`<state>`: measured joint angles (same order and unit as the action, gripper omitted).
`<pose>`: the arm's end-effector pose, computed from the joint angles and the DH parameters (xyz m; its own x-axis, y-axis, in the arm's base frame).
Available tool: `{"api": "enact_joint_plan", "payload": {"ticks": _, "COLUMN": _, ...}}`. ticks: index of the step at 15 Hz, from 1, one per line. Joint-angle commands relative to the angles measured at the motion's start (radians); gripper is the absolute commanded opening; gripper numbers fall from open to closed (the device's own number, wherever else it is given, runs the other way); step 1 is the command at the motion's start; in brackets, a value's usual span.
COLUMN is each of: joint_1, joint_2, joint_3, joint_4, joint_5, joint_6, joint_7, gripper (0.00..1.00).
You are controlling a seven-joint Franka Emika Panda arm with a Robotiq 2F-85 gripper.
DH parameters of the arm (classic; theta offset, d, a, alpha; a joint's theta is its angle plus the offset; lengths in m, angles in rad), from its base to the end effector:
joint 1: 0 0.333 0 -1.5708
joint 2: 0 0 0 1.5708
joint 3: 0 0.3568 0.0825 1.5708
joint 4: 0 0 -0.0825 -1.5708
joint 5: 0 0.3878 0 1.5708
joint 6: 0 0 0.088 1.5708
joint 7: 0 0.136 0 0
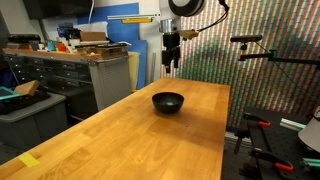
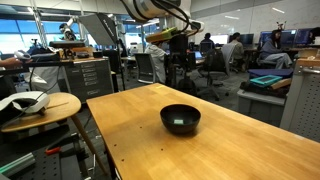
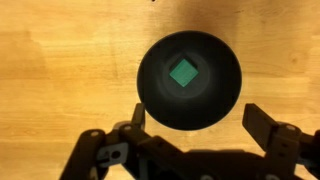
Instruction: Put the green block inside the black bowl
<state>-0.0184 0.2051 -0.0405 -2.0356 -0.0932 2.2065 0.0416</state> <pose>0.5908 -0.0395 0.3508 0.9985 -0.0445 -0.0331 -0.0416 -0.9957 0.0826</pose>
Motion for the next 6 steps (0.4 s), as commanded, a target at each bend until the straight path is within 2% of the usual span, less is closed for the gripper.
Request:
{"api": "enact_joint_plan", "payload": {"ticks": 1, "joint_1": -0.001, "joint_2": -0.006, "joint_3": 0.001, "joint_4": 0.001, "joint_5": 0.001, "joint_6": -0.007, "joint_7": 0.001, "gripper": 1.00}}
{"api": "enact_joint_plan", "payload": {"ticks": 6, "joint_1": -0.001, "joint_2": -0.005, "joint_3": 0.001, "joint_4": 0.000, "joint_5": 0.001, "joint_6": -0.009, "joint_7": 0.006, "gripper": 1.00}}
